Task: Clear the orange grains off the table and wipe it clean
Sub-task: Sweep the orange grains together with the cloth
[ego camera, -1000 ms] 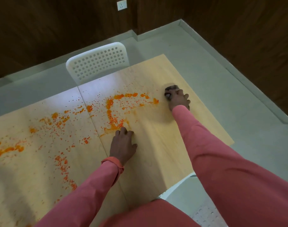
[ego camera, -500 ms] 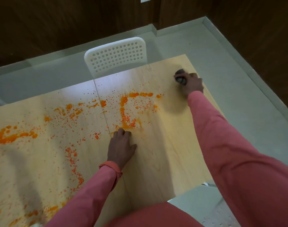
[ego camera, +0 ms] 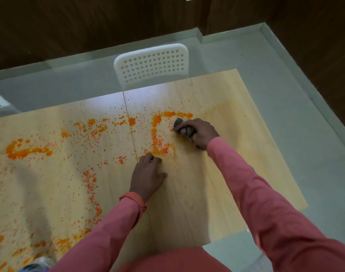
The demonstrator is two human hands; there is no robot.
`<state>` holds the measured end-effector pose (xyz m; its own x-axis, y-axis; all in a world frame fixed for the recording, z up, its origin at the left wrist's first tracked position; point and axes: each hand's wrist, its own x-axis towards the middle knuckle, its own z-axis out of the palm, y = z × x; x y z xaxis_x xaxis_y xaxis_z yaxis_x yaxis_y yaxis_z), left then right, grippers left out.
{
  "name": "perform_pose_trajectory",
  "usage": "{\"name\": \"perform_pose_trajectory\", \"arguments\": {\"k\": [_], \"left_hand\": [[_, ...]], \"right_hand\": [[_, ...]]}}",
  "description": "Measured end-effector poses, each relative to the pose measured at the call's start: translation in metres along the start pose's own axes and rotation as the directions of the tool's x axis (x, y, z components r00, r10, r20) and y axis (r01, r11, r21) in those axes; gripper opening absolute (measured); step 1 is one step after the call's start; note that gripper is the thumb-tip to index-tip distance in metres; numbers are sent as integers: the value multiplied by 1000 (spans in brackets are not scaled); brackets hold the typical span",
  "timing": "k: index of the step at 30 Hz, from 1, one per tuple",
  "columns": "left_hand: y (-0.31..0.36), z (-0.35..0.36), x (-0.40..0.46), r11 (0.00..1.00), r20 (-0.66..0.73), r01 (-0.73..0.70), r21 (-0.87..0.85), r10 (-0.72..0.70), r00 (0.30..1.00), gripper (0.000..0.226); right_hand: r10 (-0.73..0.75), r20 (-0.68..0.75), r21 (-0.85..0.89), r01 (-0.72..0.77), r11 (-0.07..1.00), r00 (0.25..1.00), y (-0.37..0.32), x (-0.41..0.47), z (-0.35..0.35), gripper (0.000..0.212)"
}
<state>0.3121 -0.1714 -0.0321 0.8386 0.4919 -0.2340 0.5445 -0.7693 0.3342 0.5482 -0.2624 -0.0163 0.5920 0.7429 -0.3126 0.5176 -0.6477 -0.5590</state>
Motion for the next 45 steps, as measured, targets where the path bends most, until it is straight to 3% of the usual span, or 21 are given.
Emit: {"name": "perform_pose_trajectory", "arguments": {"k": [2, 5, 7, 10, 12, 15, 17, 19, 22, 24, 28, 30, 33, 35, 37, 39, 42, 45], "left_hand": [[-5, -3, 1, 999, -22, 39, -16, -39, 999, 50], [-15, -9, 4, 996, -38, 91, -28, -92, 995, 48], [-25, -13, 5, 993, -51, 119, -27, -120, 991, 47], [-38, -21, 9, 986, -106, 158, -59, -163, 981, 41], [-46, -27, 17, 984, -151, 165, -68, -174, 973, 37], [-61, -40, 38, 983, -167, 177, -58, -184, 969, 38], [-72, -49, 53, 983, -141, 180, -44, -184, 973, 39], [-79, -55, 63, 983, -113, 181, -22, -183, 977, 37], [-83, -58, 68, 985, -100, 174, -1, -173, 980, 34], [-84, -56, 69, 986, -104, 166, 5, -164, 981, 33], [-88, -54, 71, 988, -115, 156, 1, -155, 981, 32], [-90, -53, 71, 988, -113, 154, -8, -154, 982, 33], [-96, -54, 73, 989, -101, 143, -26, -145, 984, 35], [-99, -55, 75, 990, -88, 137, -27, -139, 986, 36], [-101, -56, 75, 988, -82, 146, -41, -149, 985, 40], [-102, -57, 75, 988, -84, 142, -61, -147, 986, 43], [-100, -56, 73, 990, -86, 128, -64, -133, 987, 41], [-99, -53, 69, 990, -93, 118, -72, -124, 988, 40]], "right_hand": [[4, -70, 75, 2, 997, 998, -3, 17, -7, 48], [50, -235, 31, -44, 999, 971, 3, 54, -30, 39], [82, -254, -31, -93, 995, 964, 8, 78, -39, 40], [111, -170, -178, -141, 974, 979, 0, 90, -31, 42], [47, -97, -229, -69, 971, 994, -14, 80, -17, 42], [-106, 79, -185, 119, 975, 991, -34, 55, -5, 45], [-128, 114, -34, 132, 991, 985, -36, 52, -8, 57], [-105, 22, 58, 104, 993, 994, -30, 65, -14, 61], [-35, -245, 35, 45, 998, 969, -14, 108, -33, 54], [10, -306, -15, -15, 1000, 952, -3, 135, -47, 45], [68, -146, -246, -103, 964, 987, -1, 157, -46, 42], [41, -76, -293, -61, 954, 996, -11, 150, -34, 46], [-177, 50, -285, 184, 941, 983, -38, 122, -9, 48], [-328, 184, -238, 366, 900, 927, -57, 99, 1, 48], [-397, 298, -133, 449, 883, 868, -66, 90, 4, 50], [-381, 250, -50, 405, 913, 890, -75, 101, -8, 47], [-320, 60, -37, 322, 946, 946, -87, 146, -23, 41], [-310, 75, -138, 317, 938, 948, -100, 183, -10, 44]]}}
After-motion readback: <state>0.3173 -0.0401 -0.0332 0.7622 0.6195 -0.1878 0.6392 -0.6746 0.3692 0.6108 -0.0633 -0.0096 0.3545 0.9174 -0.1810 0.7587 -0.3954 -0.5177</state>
